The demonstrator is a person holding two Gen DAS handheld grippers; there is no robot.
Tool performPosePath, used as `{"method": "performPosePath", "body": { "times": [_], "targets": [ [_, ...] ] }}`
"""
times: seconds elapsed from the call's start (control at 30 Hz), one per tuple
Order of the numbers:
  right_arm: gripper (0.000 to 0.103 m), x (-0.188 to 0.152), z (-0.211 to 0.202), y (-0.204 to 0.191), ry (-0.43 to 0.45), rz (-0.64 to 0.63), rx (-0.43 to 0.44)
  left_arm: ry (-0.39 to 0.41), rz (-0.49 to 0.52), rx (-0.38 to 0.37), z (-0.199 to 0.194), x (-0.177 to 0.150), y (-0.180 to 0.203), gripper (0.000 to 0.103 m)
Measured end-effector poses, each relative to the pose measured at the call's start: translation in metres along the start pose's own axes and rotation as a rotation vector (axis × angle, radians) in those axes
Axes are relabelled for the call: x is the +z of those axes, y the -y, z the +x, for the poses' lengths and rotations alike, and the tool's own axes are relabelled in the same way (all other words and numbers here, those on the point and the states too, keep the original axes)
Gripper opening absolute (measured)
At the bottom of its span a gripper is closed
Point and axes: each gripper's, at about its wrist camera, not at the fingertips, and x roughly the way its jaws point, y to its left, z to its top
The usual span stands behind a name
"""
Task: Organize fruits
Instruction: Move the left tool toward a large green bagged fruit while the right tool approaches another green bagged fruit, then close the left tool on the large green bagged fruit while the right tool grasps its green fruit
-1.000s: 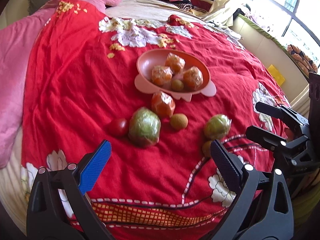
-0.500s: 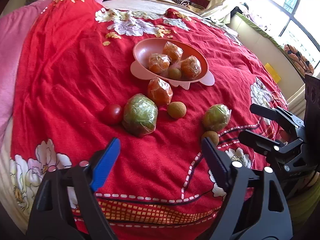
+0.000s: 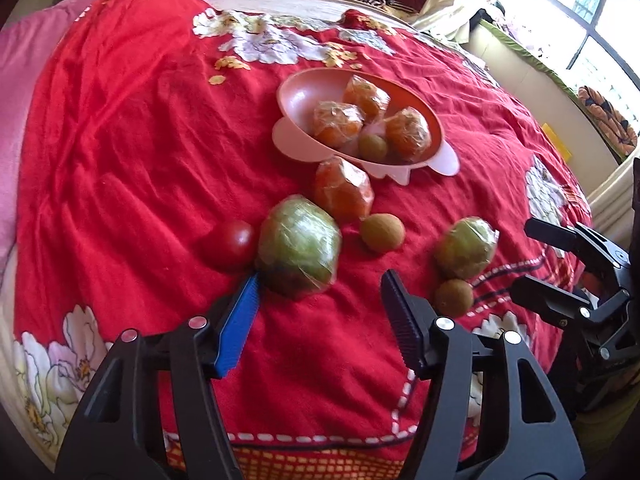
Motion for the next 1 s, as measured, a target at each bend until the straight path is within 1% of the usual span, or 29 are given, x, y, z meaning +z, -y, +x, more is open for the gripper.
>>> {"method": "performPosePath", "body": {
  "times": [0.1,0.13,0.17,0.2,0.23,0.37,0.4,0.5,0.67,1.0],
  "targets": [
    [0.093,0.000,0.005,0.001,-0.009,0.004,0.000,0.002,-0.002,-0.003,0.001,0.001,-0.002,0.054],
    [0.091,0.000,0.007,0.001,-0.012,0.006,0.009,0.001,0.000,-0.002,0.002,0.002,-0.002,0.054],
    [0.084,0.001,0.009,0.001,-0.018,0.006,0.012,-0.001,0.001,-0.002,0.003,0.004,-0.003,0.054],
    [0.081,0.001,0.011,0.001,-0.026,0.011,0.014,-0.002,0.002,-0.002,0.004,0.005,-0.003,0.054],
    [0.080,0.001,0.013,0.000,-0.031,0.011,0.023,-0.001,0.003,-0.004,0.005,0.006,-0.003,0.054],
    [0.064,0.001,0.022,-0.001,-0.056,0.020,0.043,-0.005,0.020,-0.001,0.009,0.010,0.000,0.054],
    [0.061,0.001,0.024,-0.001,-0.061,0.024,0.047,-0.007,0.027,0.003,0.010,0.010,0.001,0.054],
    [0.058,0.002,0.031,0.001,-0.070,0.043,0.070,-0.008,0.037,0.003,0.012,0.013,0.003,0.054],
    [0.055,0.006,0.039,0.001,-0.076,0.046,0.087,-0.014,0.051,0.011,0.020,0.017,0.004,0.053],
    [0.049,0.007,0.045,0.001,-0.055,0.042,0.102,-0.005,0.057,0.033,0.029,0.018,0.000,0.042]
  ]
}}
